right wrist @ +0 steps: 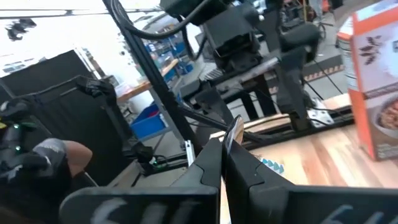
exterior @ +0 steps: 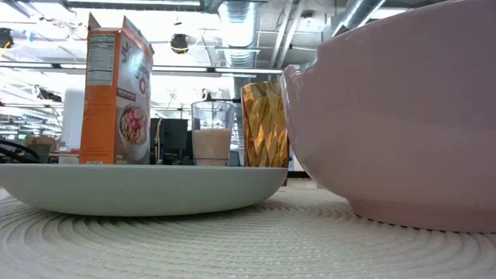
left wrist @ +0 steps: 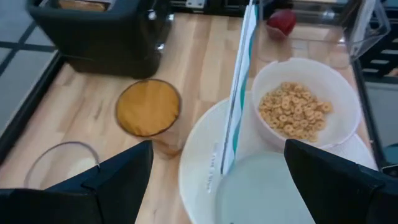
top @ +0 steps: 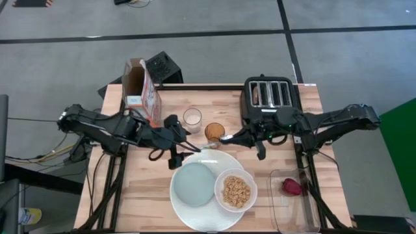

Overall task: Arrange a breakfast setting
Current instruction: Put the blue patterned spoon to the left of the gray plate

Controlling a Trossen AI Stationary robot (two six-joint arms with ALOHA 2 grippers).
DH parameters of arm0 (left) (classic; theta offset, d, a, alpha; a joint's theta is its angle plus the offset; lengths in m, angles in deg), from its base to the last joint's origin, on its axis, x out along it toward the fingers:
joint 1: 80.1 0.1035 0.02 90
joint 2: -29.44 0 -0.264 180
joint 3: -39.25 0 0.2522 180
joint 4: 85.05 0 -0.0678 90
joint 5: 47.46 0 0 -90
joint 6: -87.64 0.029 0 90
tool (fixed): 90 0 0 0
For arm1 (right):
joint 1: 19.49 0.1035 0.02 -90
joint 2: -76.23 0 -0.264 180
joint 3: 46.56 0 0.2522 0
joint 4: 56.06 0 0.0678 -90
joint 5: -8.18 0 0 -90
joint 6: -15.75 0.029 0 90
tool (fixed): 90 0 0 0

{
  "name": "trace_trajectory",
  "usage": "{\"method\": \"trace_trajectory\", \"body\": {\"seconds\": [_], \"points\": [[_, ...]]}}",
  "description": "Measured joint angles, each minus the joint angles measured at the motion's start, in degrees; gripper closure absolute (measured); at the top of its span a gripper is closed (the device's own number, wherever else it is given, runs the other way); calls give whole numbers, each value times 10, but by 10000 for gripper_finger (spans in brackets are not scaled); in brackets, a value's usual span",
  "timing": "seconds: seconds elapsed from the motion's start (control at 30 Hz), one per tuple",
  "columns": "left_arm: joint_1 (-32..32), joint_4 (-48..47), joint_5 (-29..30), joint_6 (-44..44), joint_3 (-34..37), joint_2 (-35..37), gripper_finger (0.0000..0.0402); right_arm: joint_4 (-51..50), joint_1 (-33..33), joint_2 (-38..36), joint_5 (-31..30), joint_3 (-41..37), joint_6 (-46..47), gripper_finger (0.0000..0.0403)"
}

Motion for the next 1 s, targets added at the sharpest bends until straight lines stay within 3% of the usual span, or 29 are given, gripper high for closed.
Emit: {"method": "trace_trajectory", "body": {"seconds": [0.27,0.6,1.0], "points": [[0,30,-6,16,0,-33,52,59,3,47,0,0,0,381],[0,48,-10,22,0,-32,55,97,-5,50,-1,0,-12,381],[0,55,-19,28,0,-32,168,99,-6,50,-2,0,-13,381]]}}
